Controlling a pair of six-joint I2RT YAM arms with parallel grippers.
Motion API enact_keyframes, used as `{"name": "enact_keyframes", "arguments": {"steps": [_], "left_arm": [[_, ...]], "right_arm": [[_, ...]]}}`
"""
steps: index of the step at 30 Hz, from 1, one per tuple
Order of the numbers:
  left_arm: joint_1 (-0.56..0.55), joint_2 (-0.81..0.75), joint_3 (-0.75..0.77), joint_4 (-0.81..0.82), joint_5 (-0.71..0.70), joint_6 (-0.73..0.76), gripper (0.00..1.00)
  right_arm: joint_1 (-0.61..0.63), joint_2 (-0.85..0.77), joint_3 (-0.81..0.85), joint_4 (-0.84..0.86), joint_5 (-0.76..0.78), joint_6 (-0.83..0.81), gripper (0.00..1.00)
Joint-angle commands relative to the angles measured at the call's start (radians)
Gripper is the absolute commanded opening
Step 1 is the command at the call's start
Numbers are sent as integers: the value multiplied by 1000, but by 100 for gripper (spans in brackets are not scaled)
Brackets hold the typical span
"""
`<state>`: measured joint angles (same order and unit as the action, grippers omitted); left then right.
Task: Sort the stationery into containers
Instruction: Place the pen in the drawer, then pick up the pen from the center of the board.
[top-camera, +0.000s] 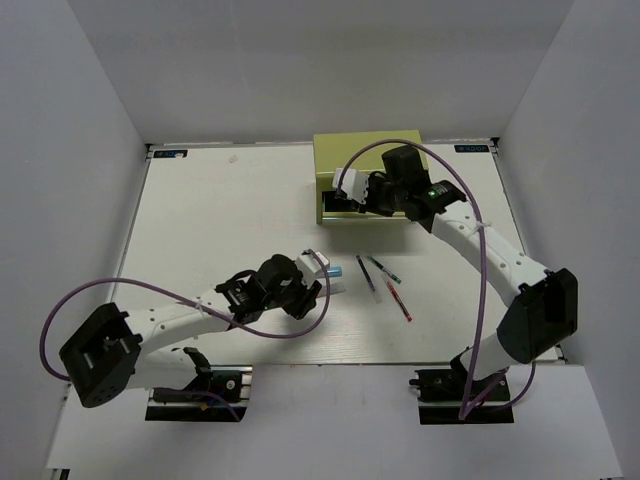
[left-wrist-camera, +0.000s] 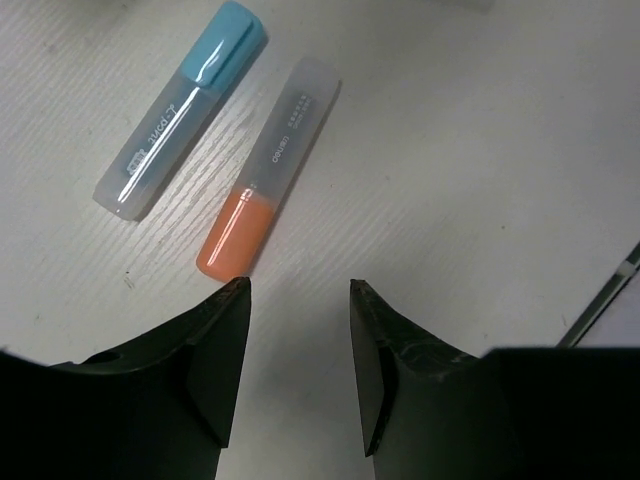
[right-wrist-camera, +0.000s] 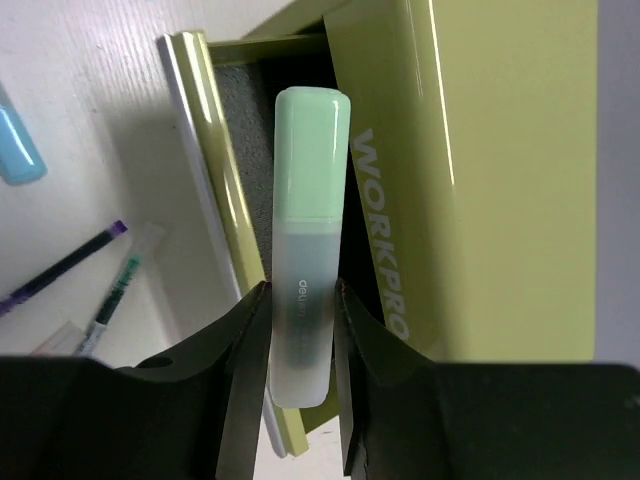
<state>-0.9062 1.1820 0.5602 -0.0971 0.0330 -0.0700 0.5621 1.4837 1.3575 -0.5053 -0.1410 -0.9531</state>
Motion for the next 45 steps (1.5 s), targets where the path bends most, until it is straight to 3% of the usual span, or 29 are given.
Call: {"name": "enact_keyframes", "arguments": {"steps": [1, 4, 10, 14, 16, 17, 18, 21, 29, 32, 38, 41, 42, 45], "left_arm": [[3, 62, 44, 36, 1, 49, 55], [3, 103, 85, 36, 1, 58, 55], [12, 166, 139, 17, -8, 67, 55], [12, 208, 179, 7, -27, 67, 55], [12, 217, 191, -4, -27, 67, 55], [12, 243, 205, -4, -27, 67, 53], [12, 255, 220, -16, -27, 67, 53], [12, 309, 259, -47, -27, 76, 51], [12, 464, 385, -150, -59, 85, 47], [12, 504, 429, -183, -59, 85, 53], [12, 571, 483, -251, -59, 107, 55], [12, 591, 483, -273, -59, 116, 45], [12, 591, 483, -273, -59, 116, 32], [12, 573, 483, -283, -28, 116, 18]], "right_arm": [[-17, 56, 69, 25, 55, -24, 24], [-27, 98, 94, 22, 49, -32, 42], [-36, 110, 100, 22, 37, -23, 56], [-45, 78, 85, 19, 9, -1, 56], [-51, 57, 78, 19, -19, 14, 49], [-56, 44, 75, 13, -26, 26, 44], [-60, 35, 69, 5, -63, 43, 32], [-82, -17, 37, 22, -107, 82, 16], [-146, -62, -4, 48, -147, 142, 15], [-168, -77, -21, 48, -160, 157, 18], [-199, -102, -44, 51, -175, 180, 26], [-214, -114, -54, 53, -187, 192, 28], [-214, -115, -55, 53, -189, 195, 28], [-228, -125, -60, 59, -192, 215, 34]]}}
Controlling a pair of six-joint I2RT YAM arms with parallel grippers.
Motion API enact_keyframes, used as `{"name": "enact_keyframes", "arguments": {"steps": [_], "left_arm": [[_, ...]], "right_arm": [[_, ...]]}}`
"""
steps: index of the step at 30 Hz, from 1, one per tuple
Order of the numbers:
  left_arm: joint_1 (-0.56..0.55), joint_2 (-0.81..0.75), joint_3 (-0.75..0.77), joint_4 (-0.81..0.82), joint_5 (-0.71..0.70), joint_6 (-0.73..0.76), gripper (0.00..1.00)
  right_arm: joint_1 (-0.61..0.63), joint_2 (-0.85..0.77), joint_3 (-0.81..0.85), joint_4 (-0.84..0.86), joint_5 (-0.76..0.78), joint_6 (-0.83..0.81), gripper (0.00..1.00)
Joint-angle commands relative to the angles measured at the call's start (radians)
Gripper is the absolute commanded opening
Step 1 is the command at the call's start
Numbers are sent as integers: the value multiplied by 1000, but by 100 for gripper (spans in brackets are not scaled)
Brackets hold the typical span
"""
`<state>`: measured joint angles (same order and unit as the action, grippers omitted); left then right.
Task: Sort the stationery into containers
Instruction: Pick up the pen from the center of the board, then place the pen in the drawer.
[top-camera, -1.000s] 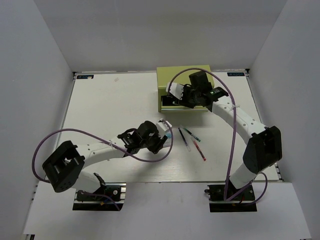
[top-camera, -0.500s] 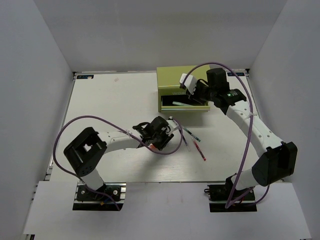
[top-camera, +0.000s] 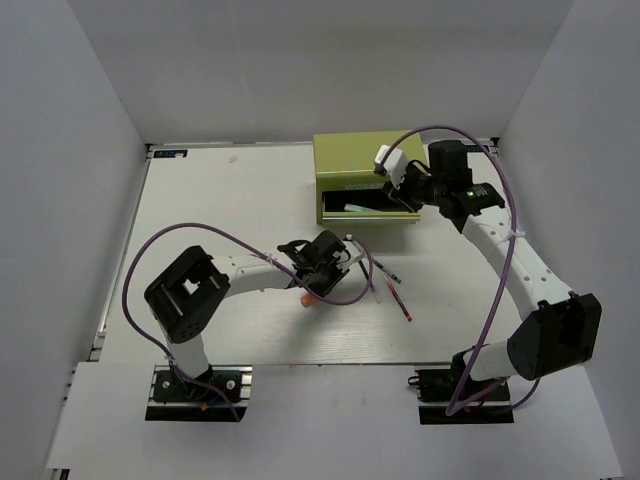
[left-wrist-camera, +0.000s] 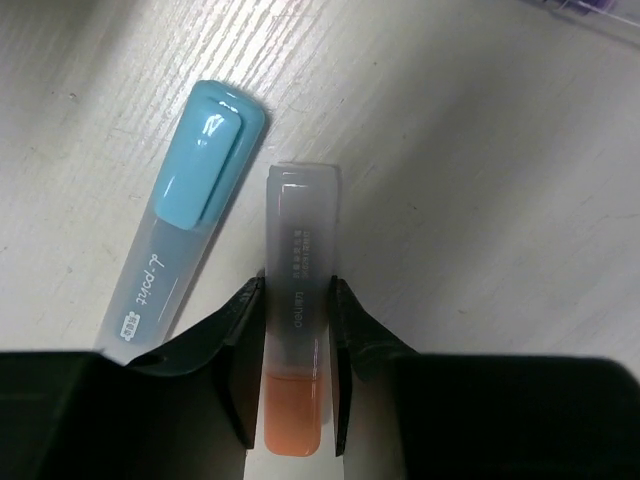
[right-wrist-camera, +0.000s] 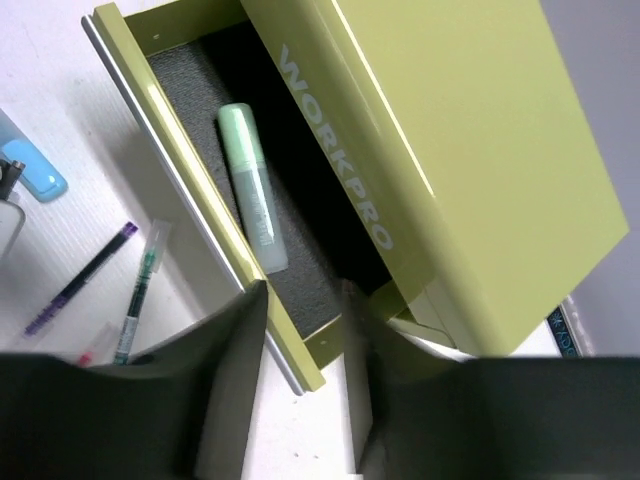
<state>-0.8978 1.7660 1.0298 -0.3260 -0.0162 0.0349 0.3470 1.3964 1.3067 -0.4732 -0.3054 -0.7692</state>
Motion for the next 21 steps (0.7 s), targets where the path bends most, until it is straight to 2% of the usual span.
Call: {"name": "enact_keyframes", "arguments": {"steps": [1, 4, 7, 8, 9, 11, 12, 14, 15, 21], "left_arm": [[-6, -28, 13, -54, 44, 11, 18], [-6, -127, 23, -22, 70, 11, 11], [-6, -203, 62, 5, 143, 45, 10], [3, -203, 108, 5, 153, 80, 9], [3, -203, 134, 5, 153, 100, 8], [3, -194, 217, -24, 174, 163, 6], [3, -185, 245, -24, 174, 183, 6], [3, -162, 315, -39, 174, 216, 6], [16, -137, 334, -39, 174, 249, 6], [63, -33, 501, -16, 226, 350, 5]], "right_arm": [[-23, -46, -14, 28, -24, 48, 44], [-29, -71, -36, 59, 2, 79, 51], [-49, -94, -67, 79, 9, 108, 52], [-52, -103, -75, 79, 8, 111, 49], [-63, -112, -81, 77, 5, 122, 38], [-74, -129, -110, 85, -1, 142, 24], [-81, -143, -122, 87, -1, 146, 12], [-91, -152, -150, 97, 9, 159, 3], [-100, -172, -156, 102, 21, 163, 0], [-137, -224, -216, 108, 29, 166, 0]]}}
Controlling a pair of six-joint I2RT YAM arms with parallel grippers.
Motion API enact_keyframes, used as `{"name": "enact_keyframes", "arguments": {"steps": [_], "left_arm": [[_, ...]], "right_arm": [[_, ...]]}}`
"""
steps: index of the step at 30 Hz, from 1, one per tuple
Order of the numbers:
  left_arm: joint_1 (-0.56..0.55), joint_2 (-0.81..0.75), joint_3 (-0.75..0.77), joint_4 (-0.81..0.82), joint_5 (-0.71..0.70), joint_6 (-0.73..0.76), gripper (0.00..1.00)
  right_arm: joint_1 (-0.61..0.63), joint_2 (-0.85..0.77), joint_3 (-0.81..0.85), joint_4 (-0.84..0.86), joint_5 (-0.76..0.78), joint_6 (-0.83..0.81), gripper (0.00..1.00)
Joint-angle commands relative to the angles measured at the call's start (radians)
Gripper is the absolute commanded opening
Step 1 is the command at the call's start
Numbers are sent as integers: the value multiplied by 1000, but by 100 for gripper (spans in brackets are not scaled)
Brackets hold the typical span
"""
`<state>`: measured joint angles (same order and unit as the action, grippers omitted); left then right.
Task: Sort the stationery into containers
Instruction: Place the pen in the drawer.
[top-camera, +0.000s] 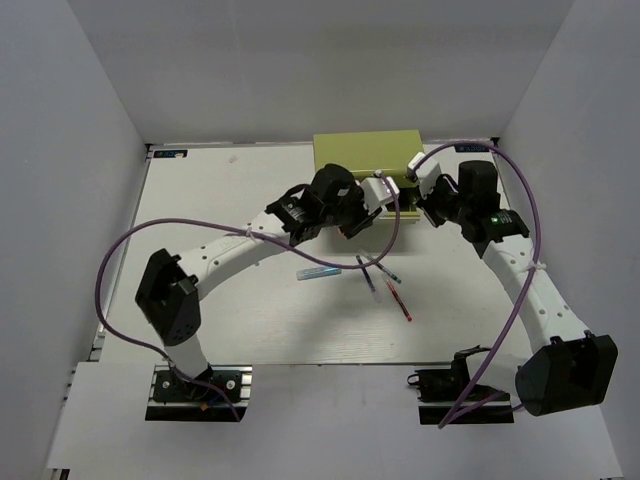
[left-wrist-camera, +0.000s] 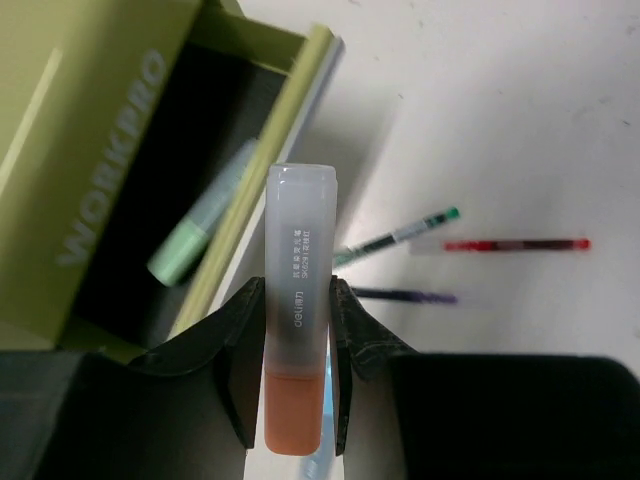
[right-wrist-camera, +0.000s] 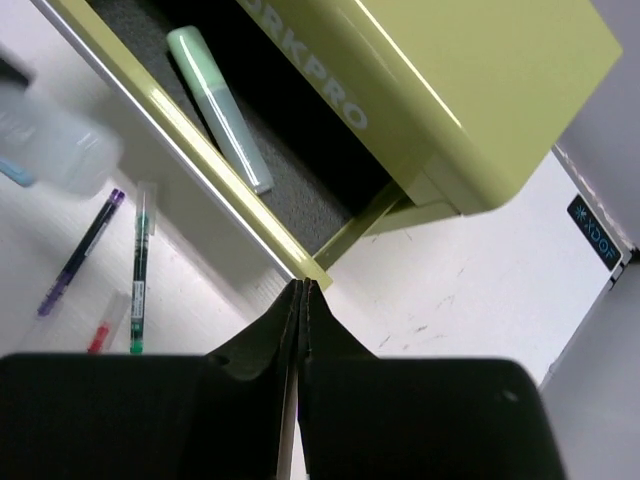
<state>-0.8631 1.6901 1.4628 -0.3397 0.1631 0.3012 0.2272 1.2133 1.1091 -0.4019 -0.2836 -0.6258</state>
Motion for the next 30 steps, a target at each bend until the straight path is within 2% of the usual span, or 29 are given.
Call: {"name": "enact_keyframes", "arguments": {"steps": [1, 4, 8, 12, 18, 22, 23, 26, 30], "left_arm": [[41, 81, 114, -2, 47, 94, 5], [65, 138, 171, 20, 47, 133, 5], [85, 184, 171, 137, 47, 164, 5], [95, 230, 194, 200, -8, 164, 5], [104, 240, 203, 222, -19, 162, 8], [104, 240, 166, 231, -28, 162, 20], [104, 240, 148, 244, -39, 162, 31], [104, 230, 139, 254, -71, 138, 59], [104, 184, 139, 277, -71, 127, 66]], "right_arm": [[-22, -49, -34, 38, 3, 23, 0], [-34, -66, -52, 38, -5, 21, 0], [-51, -80, -69, 34, -20, 17, 1], [-55, -95, -97, 26, -41, 5, 8], [-57, -106, -124, 18, -68, -18, 11], [-57, -97, -123, 0, -121, -34, 22], [-57, -89, -123, -6, -130, -46, 29], [-54, -78, -120, -41, -176, -83, 37], [-54, -80, -138, -69, -264, -173, 45]]}}
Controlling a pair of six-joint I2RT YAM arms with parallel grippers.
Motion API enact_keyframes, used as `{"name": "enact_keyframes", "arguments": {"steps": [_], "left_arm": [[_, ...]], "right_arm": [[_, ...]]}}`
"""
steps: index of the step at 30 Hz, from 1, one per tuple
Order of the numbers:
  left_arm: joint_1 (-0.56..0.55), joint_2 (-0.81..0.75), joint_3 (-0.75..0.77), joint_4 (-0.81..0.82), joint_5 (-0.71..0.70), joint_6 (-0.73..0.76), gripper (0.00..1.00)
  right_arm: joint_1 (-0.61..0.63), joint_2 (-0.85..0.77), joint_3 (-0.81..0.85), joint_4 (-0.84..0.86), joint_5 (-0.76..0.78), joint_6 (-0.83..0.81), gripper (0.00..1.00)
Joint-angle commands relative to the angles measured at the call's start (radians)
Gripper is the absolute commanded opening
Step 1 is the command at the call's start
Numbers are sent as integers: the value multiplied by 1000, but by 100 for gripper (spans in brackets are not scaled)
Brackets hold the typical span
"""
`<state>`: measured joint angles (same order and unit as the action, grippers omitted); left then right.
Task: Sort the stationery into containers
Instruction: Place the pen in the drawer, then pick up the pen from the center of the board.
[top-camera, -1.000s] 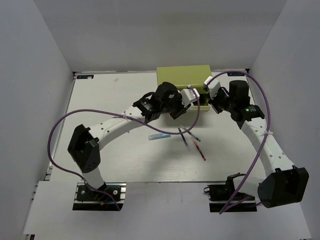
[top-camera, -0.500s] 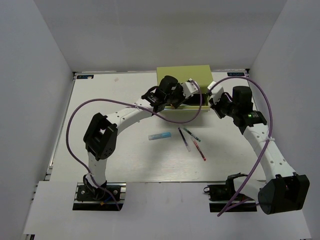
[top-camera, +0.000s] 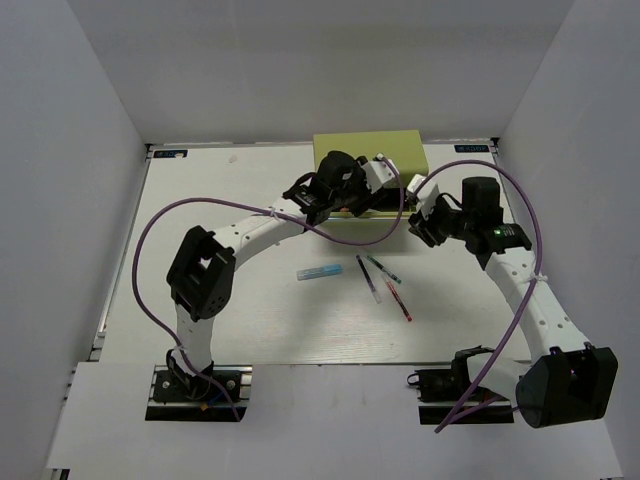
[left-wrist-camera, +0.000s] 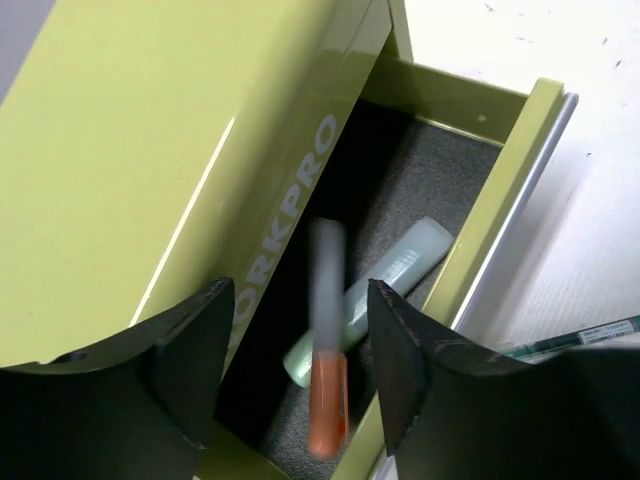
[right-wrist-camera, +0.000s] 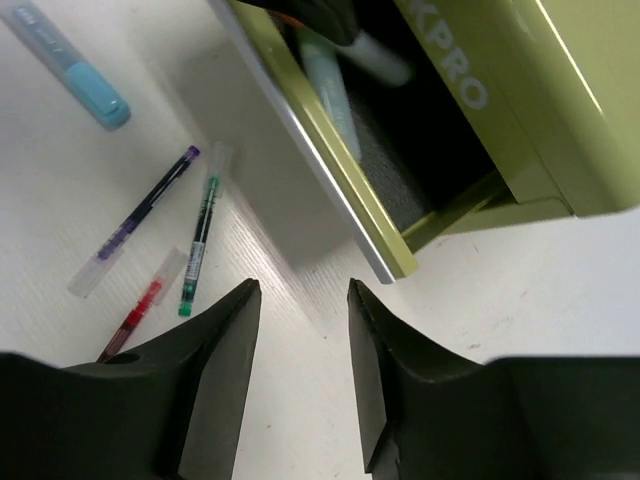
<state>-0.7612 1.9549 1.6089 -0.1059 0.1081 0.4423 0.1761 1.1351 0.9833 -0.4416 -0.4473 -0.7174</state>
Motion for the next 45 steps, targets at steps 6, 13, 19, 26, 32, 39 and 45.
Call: {"name": "enact_keyframes", "arguments": {"steps": [6, 13, 19, 26, 32, 39, 45], "left_arm": [[2, -221, -36, 92, -54, -143, 74], [2, -591, -376, -61, -373, -576, 98], [2, -983, -711, -357, -410, -989, 99], [2, -1400, -1041, -420, -400, -1333, 99], [2, -1478, -1058, -560, -421, -1392, 99], [2, -1478, -1058, -590, -412, -1401, 99], [2, -1449, -1049, -581, -421, -1390, 99]], "right_arm": [[3, 26, -12, -72, -255, -186, 54], [83, 70, -67, -91, -352, -283, 85], [227, 193, -71, 27, -255, -263, 85], [428, 406, 61, 84, -146, -252, 71], [517, 579, 159, 109, -39, -293, 68], [577, 687, 215, 127, 36, -300, 68], [585, 750, 242, 138, 82, -289, 68]]}}
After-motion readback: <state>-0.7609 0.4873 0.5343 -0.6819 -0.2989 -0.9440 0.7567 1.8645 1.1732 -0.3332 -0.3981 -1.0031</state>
